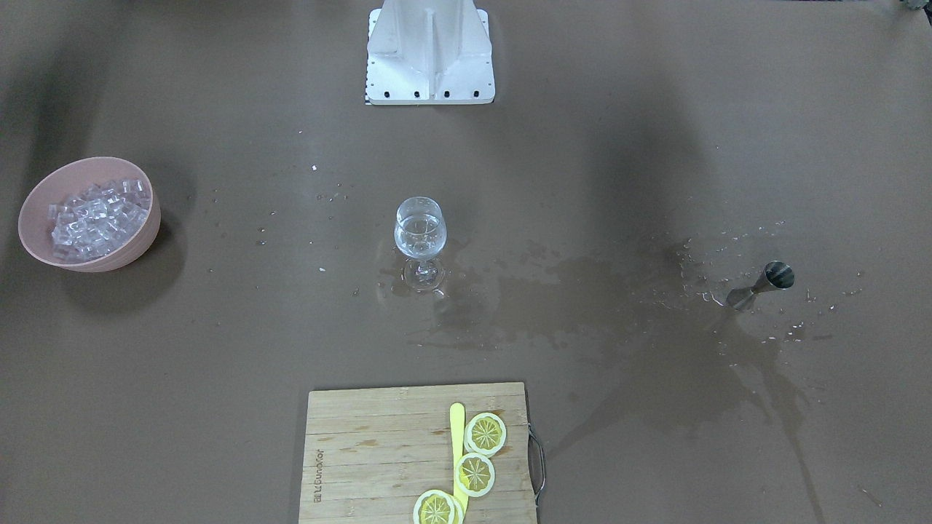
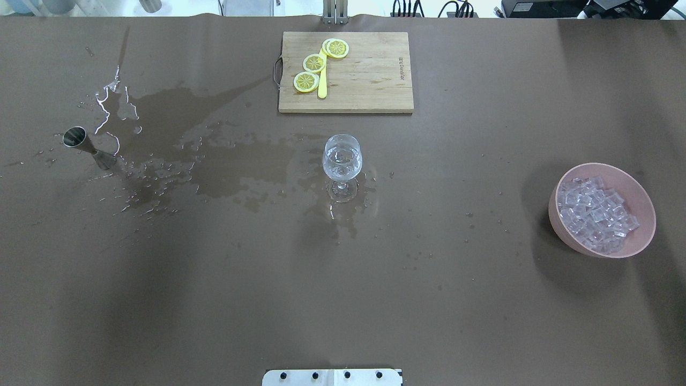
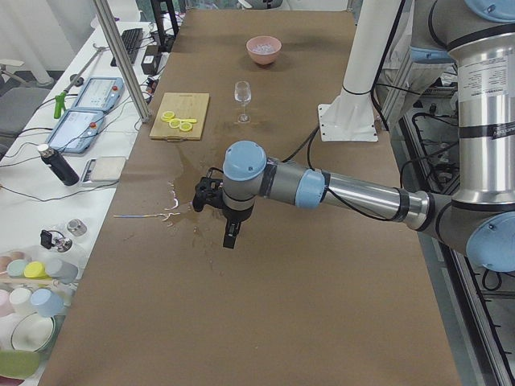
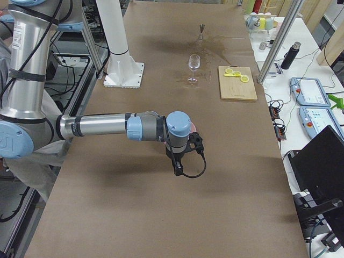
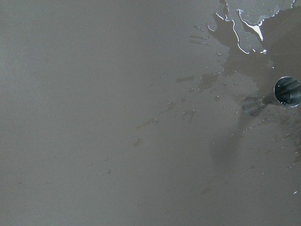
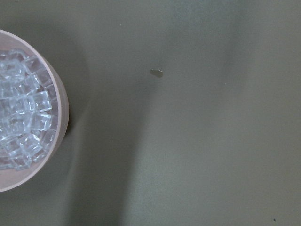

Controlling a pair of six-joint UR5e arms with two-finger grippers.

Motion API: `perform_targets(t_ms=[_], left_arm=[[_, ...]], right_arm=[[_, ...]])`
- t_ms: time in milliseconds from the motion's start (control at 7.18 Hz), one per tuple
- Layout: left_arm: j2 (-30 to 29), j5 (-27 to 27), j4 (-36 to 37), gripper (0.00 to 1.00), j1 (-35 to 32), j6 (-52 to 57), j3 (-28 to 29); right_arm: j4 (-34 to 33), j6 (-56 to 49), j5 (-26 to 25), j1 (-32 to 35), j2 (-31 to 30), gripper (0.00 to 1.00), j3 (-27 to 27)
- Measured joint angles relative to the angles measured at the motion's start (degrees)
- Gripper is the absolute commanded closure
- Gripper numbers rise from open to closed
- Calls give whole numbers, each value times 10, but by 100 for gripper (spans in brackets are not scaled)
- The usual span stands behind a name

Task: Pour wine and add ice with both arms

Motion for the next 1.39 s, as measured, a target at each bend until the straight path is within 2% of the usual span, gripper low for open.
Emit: perform_targets(t_ms=[278, 557, 835, 1392], left_arm=[[-1, 25, -19, 2, 0, 0, 17], [2, 32, -132, 2, 0, -66, 61], [5, 30, -209, 2, 1, -144, 74], [1, 24, -265, 2, 12, -163, 70]], right_arm=[[0, 2, 0, 1, 4, 0, 4], [1, 3, 3, 2, 11, 0, 6], [1, 3, 3, 1, 15, 0, 7], [80, 7, 6, 1, 3, 0, 4]])
